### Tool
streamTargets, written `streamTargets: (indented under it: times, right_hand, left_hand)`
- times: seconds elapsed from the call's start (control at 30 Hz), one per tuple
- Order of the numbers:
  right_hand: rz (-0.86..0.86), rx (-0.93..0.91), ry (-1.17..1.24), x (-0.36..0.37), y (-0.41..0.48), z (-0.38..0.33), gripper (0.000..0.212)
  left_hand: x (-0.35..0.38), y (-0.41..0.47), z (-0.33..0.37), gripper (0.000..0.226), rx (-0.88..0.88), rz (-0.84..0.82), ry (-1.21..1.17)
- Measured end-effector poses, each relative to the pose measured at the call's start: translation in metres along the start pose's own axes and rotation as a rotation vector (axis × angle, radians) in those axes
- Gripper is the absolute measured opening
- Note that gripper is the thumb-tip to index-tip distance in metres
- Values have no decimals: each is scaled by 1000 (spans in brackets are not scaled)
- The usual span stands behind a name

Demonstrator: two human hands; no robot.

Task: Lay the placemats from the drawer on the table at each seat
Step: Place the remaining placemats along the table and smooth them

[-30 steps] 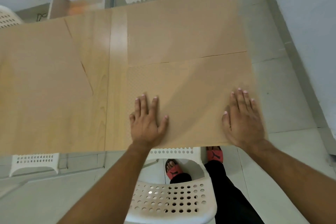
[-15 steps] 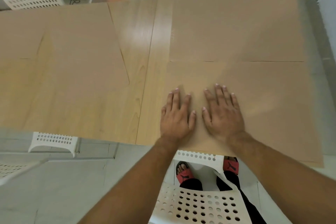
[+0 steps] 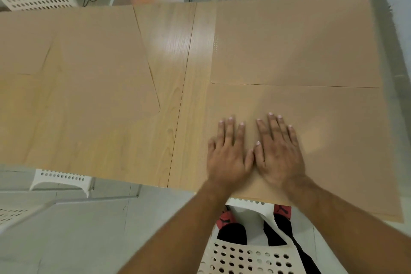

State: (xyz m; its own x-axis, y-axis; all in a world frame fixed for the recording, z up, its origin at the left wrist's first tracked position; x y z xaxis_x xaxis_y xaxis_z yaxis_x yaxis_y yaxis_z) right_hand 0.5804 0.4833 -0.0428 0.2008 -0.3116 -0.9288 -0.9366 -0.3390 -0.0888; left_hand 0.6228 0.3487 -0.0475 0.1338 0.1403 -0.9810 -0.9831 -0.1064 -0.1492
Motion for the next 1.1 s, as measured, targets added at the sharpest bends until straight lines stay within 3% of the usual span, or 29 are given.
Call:
streamTargets:
  times: [0.17, 0.27, 0.47, 0.67, 0.77, 0.97, 1.1]
  right_hand:
    - [8, 10, 59, 2, 2, 1, 62]
    - [37, 31, 158, -4, 4, 3, 60]
    - [164, 30, 216, -26, 19, 16, 59]
    - [-97, -8, 66, -32, 63, 42, 73]
    - [-126, -3, -25, -31, 67, 61, 73]
    - [-3, 227, -26, -53, 52, 126, 67]
    - [40, 360, -4, -71, 36, 169, 73]
  left_hand:
    - [2, -24, -1, 67, 19, -2, 4]
    - [-14, 12, 5, 72, -30, 14, -74]
    - [-43, 96, 38, 71, 52, -19, -152]
    - [-33, 116, 54, 67, 28, -73, -164]
    - [-22, 115, 53, 70, 69, -33, -129]
    - [-12, 115, 55, 57, 45, 28, -35]
    - [-11, 115, 57, 64, 49, 13, 25]
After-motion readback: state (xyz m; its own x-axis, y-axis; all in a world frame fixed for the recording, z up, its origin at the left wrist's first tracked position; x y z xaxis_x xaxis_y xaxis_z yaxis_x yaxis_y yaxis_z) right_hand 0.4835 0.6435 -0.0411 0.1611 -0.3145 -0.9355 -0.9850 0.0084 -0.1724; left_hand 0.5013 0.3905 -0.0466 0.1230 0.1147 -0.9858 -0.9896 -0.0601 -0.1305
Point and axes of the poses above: each hand's wrist, its own y-axis towards the middle knuckle, its own x-axis out of the palm, z = x × y, the point moved 4 cm from there along y, towards the middle knuckle, and after that the axes turned 9 degrees about y, right-handed, at the moved point
